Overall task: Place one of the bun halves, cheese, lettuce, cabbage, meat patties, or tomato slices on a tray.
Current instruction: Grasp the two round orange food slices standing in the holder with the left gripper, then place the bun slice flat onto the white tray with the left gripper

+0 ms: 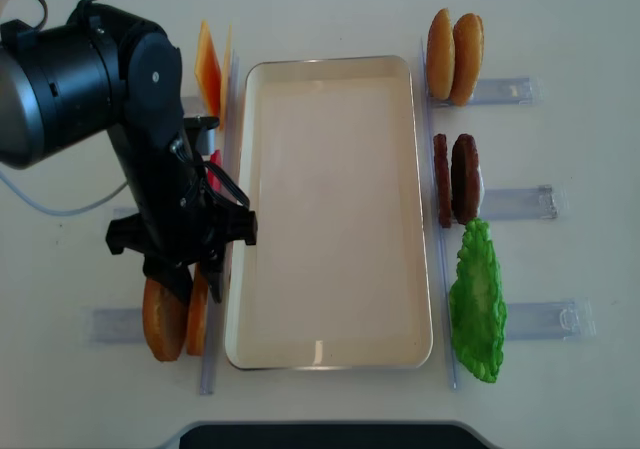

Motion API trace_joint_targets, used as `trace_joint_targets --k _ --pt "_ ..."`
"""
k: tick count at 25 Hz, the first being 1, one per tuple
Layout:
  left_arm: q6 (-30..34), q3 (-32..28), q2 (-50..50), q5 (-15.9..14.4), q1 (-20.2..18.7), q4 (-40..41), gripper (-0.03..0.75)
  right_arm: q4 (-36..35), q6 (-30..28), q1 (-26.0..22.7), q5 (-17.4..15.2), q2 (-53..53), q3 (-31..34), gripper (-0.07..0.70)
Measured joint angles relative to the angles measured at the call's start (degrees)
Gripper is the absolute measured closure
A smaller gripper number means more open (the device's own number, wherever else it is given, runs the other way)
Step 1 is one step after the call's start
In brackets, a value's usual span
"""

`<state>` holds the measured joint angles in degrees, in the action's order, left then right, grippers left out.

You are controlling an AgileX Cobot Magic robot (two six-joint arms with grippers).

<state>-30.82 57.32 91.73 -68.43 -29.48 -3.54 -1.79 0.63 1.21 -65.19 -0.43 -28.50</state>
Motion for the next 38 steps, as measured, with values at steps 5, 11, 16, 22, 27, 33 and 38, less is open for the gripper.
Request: trace_joint_targets --k 5,11,16,22,27,33,38 --pt "0.0 0.0 0.0 -0.2 0.0 1.2 0.516 0.0 0.0 0.0 0.0 0.0 0.0 0.118" --pt "1.1 0.0 0.0 -0.9 0.0 2.3 0.584 0.0 0.0 0.0 0.0 0.0 0.0 0.118" --pt "2.0 0.0 0.0 -0.9 0.0 2.3 0.587 0.0 0.0 0.0 0.0 0.0 0.0 0.118" --pt "2.3 0.0 -1.2 -0.9 0.0 2.4 0.591 0.0 0.0 0.0 0.0 0.0 0.0 0.118" --pt "2.3 0.0 -6.8 -0.9 0.0 1.9 0.592 0.0 0.0 0.0 0.0 0.0 0.0 0.118" --pt "2.4 0.0 -14.4 -1.1 -0.1 1.2 0.596 0.0 0.0 0.0 0.0 0.0 0.0 0.118" --pt "2.4 0.0 -19.4 -1.3 -0.1 1.2 0.596 0.0 0.0 0.0 0.0 0.0 0.0 0.118"
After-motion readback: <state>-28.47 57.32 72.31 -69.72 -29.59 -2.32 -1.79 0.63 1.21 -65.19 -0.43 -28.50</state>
